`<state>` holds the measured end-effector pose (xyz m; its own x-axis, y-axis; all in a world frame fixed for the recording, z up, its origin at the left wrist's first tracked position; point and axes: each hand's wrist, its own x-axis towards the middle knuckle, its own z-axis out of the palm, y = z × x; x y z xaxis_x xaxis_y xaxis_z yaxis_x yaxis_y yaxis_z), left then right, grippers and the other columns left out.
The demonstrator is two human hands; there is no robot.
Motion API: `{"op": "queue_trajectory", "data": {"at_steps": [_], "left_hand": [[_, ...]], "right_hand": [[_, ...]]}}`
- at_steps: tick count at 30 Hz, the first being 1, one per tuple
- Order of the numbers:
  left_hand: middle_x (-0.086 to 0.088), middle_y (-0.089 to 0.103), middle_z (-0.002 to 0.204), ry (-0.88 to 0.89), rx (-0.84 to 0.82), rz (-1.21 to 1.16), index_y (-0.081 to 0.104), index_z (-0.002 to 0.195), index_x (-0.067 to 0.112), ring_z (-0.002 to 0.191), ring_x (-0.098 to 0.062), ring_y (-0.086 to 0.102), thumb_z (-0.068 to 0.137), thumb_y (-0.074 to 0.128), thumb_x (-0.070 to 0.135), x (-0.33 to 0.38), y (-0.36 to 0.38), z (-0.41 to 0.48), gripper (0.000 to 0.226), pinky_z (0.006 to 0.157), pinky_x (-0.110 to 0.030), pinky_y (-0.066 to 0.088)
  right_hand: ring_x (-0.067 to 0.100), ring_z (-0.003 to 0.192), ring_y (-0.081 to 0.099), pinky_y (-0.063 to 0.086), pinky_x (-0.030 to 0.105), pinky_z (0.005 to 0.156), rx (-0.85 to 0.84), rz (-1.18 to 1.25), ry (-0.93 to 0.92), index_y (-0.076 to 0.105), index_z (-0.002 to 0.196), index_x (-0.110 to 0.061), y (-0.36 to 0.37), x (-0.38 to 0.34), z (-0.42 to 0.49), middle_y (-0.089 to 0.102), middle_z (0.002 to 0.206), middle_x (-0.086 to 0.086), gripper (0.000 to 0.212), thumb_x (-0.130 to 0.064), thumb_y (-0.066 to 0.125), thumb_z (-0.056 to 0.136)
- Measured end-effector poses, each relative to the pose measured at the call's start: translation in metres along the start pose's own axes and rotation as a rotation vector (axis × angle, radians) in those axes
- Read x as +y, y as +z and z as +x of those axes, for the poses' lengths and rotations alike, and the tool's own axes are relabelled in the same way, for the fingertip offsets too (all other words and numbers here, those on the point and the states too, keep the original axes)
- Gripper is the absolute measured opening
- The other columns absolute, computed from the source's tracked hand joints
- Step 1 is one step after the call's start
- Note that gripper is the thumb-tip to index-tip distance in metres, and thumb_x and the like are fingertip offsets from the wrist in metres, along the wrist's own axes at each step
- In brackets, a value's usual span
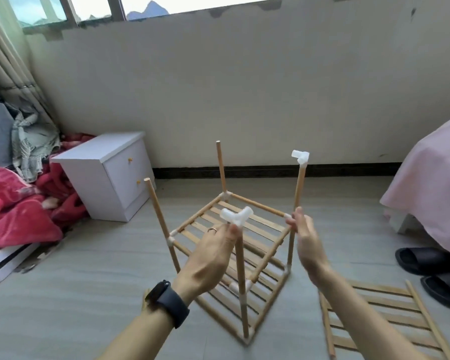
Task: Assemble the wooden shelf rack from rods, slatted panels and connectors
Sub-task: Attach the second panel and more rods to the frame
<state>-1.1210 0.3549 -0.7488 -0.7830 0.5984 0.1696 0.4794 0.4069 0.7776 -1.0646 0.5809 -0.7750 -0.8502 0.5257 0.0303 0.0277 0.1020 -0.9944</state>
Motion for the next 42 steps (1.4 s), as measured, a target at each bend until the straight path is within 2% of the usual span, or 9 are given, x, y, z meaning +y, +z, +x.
{"op": "queue_trajectory", "data": {"at_steps": [4,10,13,17,22,29,36,39,42], "left_hand": [[0.026,0.042,0.12,0.098,0.189,0.314,0.059,0.113,0.047,0.119,0.009,0.039,0.097,0.025,0.073,-0.011,-0.032,0.016,0.046,0.097,-0.034,0.044],[-0.004,0.011,0.16,-0.226,0.598,0.593,0.034,0.148,0.031,0.146,-0.03,0.015,0.091,0.065,0.043,-0.051,-0.099,0.036,0.066,0.116,-0.057,0.024],[-0.008,0.006,0.164,-0.344,0.543,0.381,0.021,0.153,0.037,0.149,-0.034,0.017,0.097,0.06,0.036,-0.069,-0.118,0.041,0.068,0.118,-0.055,0.022],[-0.014,0.032,0.153,-0.339,0.54,0.127,0.026,0.155,0.027,0.139,-0.032,0.04,0.106,0.046,0.026,-0.082,-0.121,0.047,0.053,0.11,-0.046,0.036],[-0.015,0.046,0.14,-0.367,0.633,0.165,0.043,0.148,0.018,0.126,-0.032,0.051,0.107,0.044,0.028,-0.084,-0.133,0.047,0.042,0.109,-0.041,0.04],[0.004,0.073,0.105,-0.167,0.62,0.156,0.058,0.112,0.028,0.099,-0.016,0.068,0.101,0.054,0.044,-0.077,-0.114,0.012,0.021,0.088,-0.037,0.056],[0.011,0.077,0.091,0.016,0.435,-0.068,0.071,0.098,0.032,0.087,-0.006,0.074,0.082,0.072,0.044,-0.019,-0.061,-0.019,0.021,0.07,-0.034,0.064],[0.014,0.077,0.09,0.134,0.386,0.06,0.076,0.102,0.027,0.083,0.002,0.072,0.084,0.075,0.041,0.006,-0.032,-0.014,0.023,0.067,-0.028,0.062],[0.01,0.075,0.104,0.3,0.254,0.297,0.074,0.116,0.034,0.094,-0.004,0.066,0.096,0.067,0.037,0.018,-0.019,-0.003,0.022,0.075,-0.034,0.06]], "right_hand": [[-0.012,0.116,0.056,0.049,0.013,0.088,-0.232,0.07,-0.106,0.061,0.114,-0.055,0.037,0.013,-0.059,0.065,0.121,-0.029,0.056,-0.091,0.035,0.081],[-0.007,0.099,0.061,0.053,0.015,0.079,-0.102,-0.396,-0.363,0.051,0.118,-0.043,0.025,0.033,-0.043,0.062,0.108,-0.018,0.021,-0.048,0.054,0.097],[-0.003,0.08,0.065,0.046,0.009,0.058,-0.001,-0.567,-0.47,0.057,0.116,-0.037,0.008,0.041,-0.025,0.064,0.102,-0.015,0.015,-0.033,0.057,0.102],[-0.006,0.085,0.067,0.053,0.012,0.058,-0.178,-0.541,-0.379,0.039,0.147,-0.039,-0.003,0.043,-0.008,0.055,0.116,-0.025,0.056,-0.055,0.058,0.096],[0.004,0.081,0.069,0.059,0.022,0.072,-0.304,-0.51,-0.395,0.056,0.112,-0.032,0.017,0.048,-0.003,0.071,0.091,-0.007,0.031,-0.056,0.047,0.095],[0.022,0.066,0.063,0.044,0.031,0.052,0.037,-0.555,-0.246,0.049,0.098,-0.026,0.005,0.057,0.042,0.065,0.081,0.002,0.016,-0.034,0.041,0.109],[0.019,0.11,0.06,0.053,0.03,0.082,0.079,-0.383,0.041,0.029,0.154,-0.017,0.02,0.039,0.039,0.047,0.147,0.006,0.061,-0.035,0.057,0.102],[0.017,0.122,0.06,0.049,0.033,0.098,-0.116,-0.132,-0.04,0.052,0.133,-0.025,0.049,0.031,-0.007,0.064,0.124,-0.006,0.039,-0.05,0.05,0.103],[0.012,0.108,0.068,0.052,0.038,0.098,-0.231,0.055,-0.158,0.068,0.119,-0.023,0.07,0.014,-0.042,0.074,0.11,-0.003,0.063,-0.071,0.032,0.098]]}}
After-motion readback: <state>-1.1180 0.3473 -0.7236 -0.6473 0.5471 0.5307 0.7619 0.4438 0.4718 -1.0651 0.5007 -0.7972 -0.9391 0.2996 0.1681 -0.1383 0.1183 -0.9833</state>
